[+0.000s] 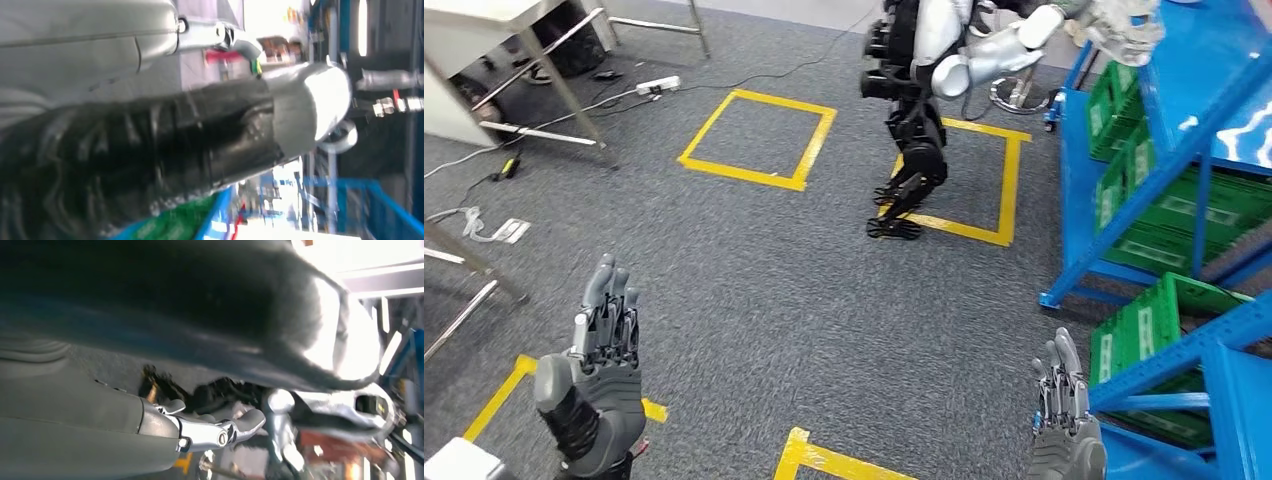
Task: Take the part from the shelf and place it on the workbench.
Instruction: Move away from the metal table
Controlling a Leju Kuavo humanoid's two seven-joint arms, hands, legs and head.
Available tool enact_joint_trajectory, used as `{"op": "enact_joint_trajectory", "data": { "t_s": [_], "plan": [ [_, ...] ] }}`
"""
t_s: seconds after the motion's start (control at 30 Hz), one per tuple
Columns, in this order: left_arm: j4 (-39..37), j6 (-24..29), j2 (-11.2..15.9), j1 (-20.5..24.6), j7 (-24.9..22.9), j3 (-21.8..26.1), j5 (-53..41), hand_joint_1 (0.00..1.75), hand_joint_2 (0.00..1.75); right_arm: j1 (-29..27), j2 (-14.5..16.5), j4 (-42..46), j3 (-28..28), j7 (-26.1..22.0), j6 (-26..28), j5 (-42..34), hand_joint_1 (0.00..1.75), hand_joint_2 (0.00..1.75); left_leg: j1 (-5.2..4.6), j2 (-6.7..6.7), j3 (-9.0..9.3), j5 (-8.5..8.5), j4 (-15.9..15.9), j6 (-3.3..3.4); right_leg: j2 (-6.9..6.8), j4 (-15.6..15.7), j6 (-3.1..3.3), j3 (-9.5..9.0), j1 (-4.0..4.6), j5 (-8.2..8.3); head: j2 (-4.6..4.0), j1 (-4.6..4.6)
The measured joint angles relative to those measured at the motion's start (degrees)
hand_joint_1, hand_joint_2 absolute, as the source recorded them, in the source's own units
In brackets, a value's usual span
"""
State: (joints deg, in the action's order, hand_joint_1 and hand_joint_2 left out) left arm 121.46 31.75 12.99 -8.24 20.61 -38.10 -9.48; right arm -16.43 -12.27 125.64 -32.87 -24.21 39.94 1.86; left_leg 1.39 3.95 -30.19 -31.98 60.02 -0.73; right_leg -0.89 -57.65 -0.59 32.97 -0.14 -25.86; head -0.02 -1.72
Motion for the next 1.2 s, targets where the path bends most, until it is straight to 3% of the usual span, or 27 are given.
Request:
{"op": "enact_joint_trajectory", "data": {
  "t_s": [0.07, 0.1, 0.13, 0.17, 0.23, 0.27, 0.3, 0.37, 0.43, 0.47, 0.5, 0.57, 0.63, 0.67, 0.73, 0.8, 0.9, 0.97, 1.0, 1.07, 1.13, 1.2],
  "plan": [
    [0.1, 0.0, 0.0, -0.1, 0.0, 0.1, 0.0, 0.00, 0.00, 0.1, 0.0, 0.1, 0.0, -0.1, 0.0, 0.0, 0.00, 0.00, 0.08, -2.90, -3.19, -2.92, 6.4, -0.09, 1.14, 0.3, 0.48, -0.22, -0.07, 0.10, 0.01, 0.86],
    [0.1, 0.0, 0.1, -0.1, 0.1, 0.1, 0.0, 0.00, 0.00, 0.0, 0.0, 0.1, 0.0, -0.3, 0.0, 0.0, 0.00, 0.00, 0.04, -3.48, -5.31, -4.14, 10.1, -0.08, 1.82, 0.2, 0.65, -0.19, -0.03, 0.08, 0.00, 1.24],
    [0.1, 0.0, 0.1, -0.2, 0.2, 0.1, 0.1, 0.00, 0.00, -0.1, 0.0, 0.1, 0.0, -0.5, 0.0, -0.1, 0.00, 0.00, 0.00, -3.70, -7.01, -4.56, 12.8, -0.06, 2.52, 0.2, 0.71, -0.18, 0.02, 0.04, 0.01, 1.47],
    [0.1, 0.0, 0.1, -0.3, 0.4, 0.2, 0.2, 0.00, 0.00, -0.3, 0.0, 0.1, 0.1, -0.8, 0.0, -0.1, 0.00, 0.00, -0.03, -3.83, -7.88, -3.93, 13.5, 0.00, 3.27, 0.1, 0.73, -0.19, 0.06, -0.01, 0.01, 1.62],
    [0.1, 0.0, 0.2, -0.3, 0.7, 0.2, 0.4, 0.00, 0.00, -0.6, 0.0, 0.1, 0.1, -1.4, 0.0, -0.2, 0.00, 0.00, 0.04, -4.59, -6.49, -0.08, 8.9, 0.26, 4.83, -0.1, 0.63, -0.28, 0.04, -0.17, 0.01, 1.96],
    [0.1, 0.0, 0.2, -0.3, 0.9, 0.2, 0.5, 0.00, 0.00, -0.8, 0.0, 0.1, 0.1, -1.6, 0.0, -0.3, 0.00, 0.00, 0.17, -5.93, -4.99, 1.70, 5.3, 0.42, 5.57, -0.3, 0.46, -0.27, 0.03, -0.28, 0.00, 2.16],
    [0.1, -0.1, 0.2, -0.4, 1.1, 0.2, 0.7, 0.00, 0.00, -0.9, 0.1, 0.1, 0.1, -1.9, 0.0, -0.3, 0.00, 0.00, 0.31, -7.21, -3.59, 2.77, 2.1, 0.53, 6.30, -0.6, 0.20, -0.13, 0.05, -0.44, -0.01, 2.27],
    [0.1, -0.1, 0.2, -0.4, 1.4, 0.2, 0.9, 0.00, 0.00, -1.2, 0.1, 0.1, 0.2, -2.4, 0.0, -0.6, 0.00, 0.00, 0.28, -8.66, -2.06, 2.90, -0.8, 0.86, 7.59, -0.8, -0.60, 0.59, -0.11, -0.52, -0.01, 2.26],
    [0.0, -0.1, 0.2, -0.5, 1.7, 0.2, 1.1, 0.00, 0.00, -1.6, 0.2, 0.1, 0.2, -2.9, 0.0, -1.0, 0.00, 0.00, 0.12, -7.53, -1.39, 2.97, -1.3, 1.48, 8.62, -0.7, -1.45, 1.29, -0.43, -0.39, 0.00, 2.17],
    [0.0, -0.2, 0.2, -0.4, 1.8, 0.2, 1.2, 0.00, 0.00, -1.8, 0.2, 0.1, 0.3, -3.1, 0.0, -1.1, 0.00, 0.00, 0.15, -6.90, -1.06, 3.09, -1.5, 1.82, 8.04, -1.1, -1.74, 1.64, -0.42, -0.61, 0.00, 2.12],
    [-0.1, -0.3, 0.2, -0.4, 2.0, 0.2, 1.3, 0.00, 0.00, -1.9, 0.2, 0.1, 0.4, -3.4, 0.0, -1.2, 0.00, 0.00, 0.19, -6.22, -0.88, 3.21, -1.8, 2.10, 6.71, -2.4, -1.97, 2.19, -0.36, -1.36, 0.01, 1.79],
    [-0.2, -0.4, 0.2, -0.4, 2.2, 0.2, 1.6, 0.00, 0.00, -2.0, 0.2, 0.0, 0.6, -3.9, 0.0, -1.5, 0.00, 0.00, 0.01, -4.68, -0.70, 3.20, -1.9, 2.51, 3.14, -8.5, -2.32, 5.15, -0.27, -4.56, 0.00, 0.95],
    [-0.3, -0.5, 0.2, -0.6, 2.4, 0.2, 1.8, 0.00, 0.00, -2.1, 0.3, -0.2, 0.8, -4.4, 0.0, -1.8, 0.00, 0.00, -0.32, -3.02, -0.67, 2.98, -1.9, 2.78, 1.70, -15.4, -2.58, 8.66, -0.44, -7.33, -0.01, 0.34],
    [-0.4, -0.5, 0.2, -0.6, 2.5, 0.2, 1.8, 0.00, 0.00, -2.1, 0.3, -0.3, 0.9, -4.6, 0.0, -1.9, 0.00, 0.00, -0.44, -2.22, -0.60, 2.83, -1.9, 2.82, 1.52, -16.5, -2.58, 9.27, -0.48, -7.30, 0.00, 0.19],
    [-0.5, -0.5, 0.2, -0.7, 2.6, 0.2, 1.8, 0.00, 0.00, -2.3, 0.3, -0.4, 1.0, -4.8, 0.0, -2.0, 0.00, 0.00, -0.61, -0.82, -0.26, 2.49, -1.9, 2.78, 1.18, -12.7, -2.28, 7.38, -0.41, -4.62, 0.01, -0.11],
    [-0.6, -0.5, 0.2, -0.6, 2.7, 0.2, 1.8, 0.00, 0.00, -2.3, 0.3, -0.4, 1.1, -5.0, 0.0, -2.0, 0.00, 0.00, -0.68, 0.18, 0.18, 2.16, -1.9, 2.64, -0.12, -5.9, -1.70, 3.84, -0.07, -1.66, 0.01, -0.32],
    [-0.6, -0.5, 0.2, -0.7, 2.7, 0.2, 1.9, 0.00, 0.00, -2.4, 0.4, -0.4, 1.2, -5.7, 0.0, -2.2, 0.00, 0.00, -0.80, 1.41, 0.68, 1.63, -1.9, 1.89, -1.85, -0.9, -0.61, 1.02, 0.75, -0.53, 0.01, -0.27],
    [-0.7, -0.5, 0.2, -0.6, 2.7, 0.2, 1.9, 0.00, 0.00, -2.8, 0.6, -0.3, 1.5, -6.2, 0.0, -2.5, 0.00, 0.00, -0.71, 2.16, 1.04, 1.41, -2.2, 1.28, -0.83, -0.5, -0.05, 0.69, 0.87, -0.40, 0.01, -0.24],
    [-0.7, -0.5, 0.2, -0.6, 2.7, 0.2, 1.9, 0.00, 0.00, -3.0, 0.7, -0.3, 1.7, -6.5, 0.0, -2.6, 0.00, 0.00, -0.63, 1.64, 1.08, 1.13, -2.0, 1.00, -0.29, -0.1, 0.21, 0.32, 0.76, -0.22, 0.00, -0.17],
    [-0.7, -0.5, 0.2, -0.5, 2.7, 0.2, 1.9, 0.00, 0.00, -3.1, 0.9, -0.2, 1.9, -6.7, 0.0, -2.7, 0.00, 0.00, -0.47, -0.97, -0.15, -0.73, 1.0, 0.56, 0.73, 0.9, 0.73, -0.78, 0.36, 0.14, 0.01, 0.25],
    [-0.7, -0.5, 0.2, -0.6, 2.7, 0.2, 1.9, 0.00, 0.00, -3.0, 1.1, -0.2, 2.0, -6.8, 0.0, -2.8, 0.00, 0.00, -0.38, -3.27, -3.75, -3.67, 7.9, 0.31, 1.78, 1.0, 1.01, -0.92, 0.23, 0.21, 0.00, 0.96],
    [-0.8, -0.5, 0.3, -0.8, 2.7, 0.2, 2.0, 0.00, 0.00, -3.1, 1.3, -0.3, 2.2, -6.8, 0.0, -2.9, 0.00, 0.00, -0.36, -3.69, -7.08, -4.37, 12.9, 0.10, 3.19, 1.0, 1.06, -0.94, 0.22, 0.10, 0.01, 1.47]
  ]
}}
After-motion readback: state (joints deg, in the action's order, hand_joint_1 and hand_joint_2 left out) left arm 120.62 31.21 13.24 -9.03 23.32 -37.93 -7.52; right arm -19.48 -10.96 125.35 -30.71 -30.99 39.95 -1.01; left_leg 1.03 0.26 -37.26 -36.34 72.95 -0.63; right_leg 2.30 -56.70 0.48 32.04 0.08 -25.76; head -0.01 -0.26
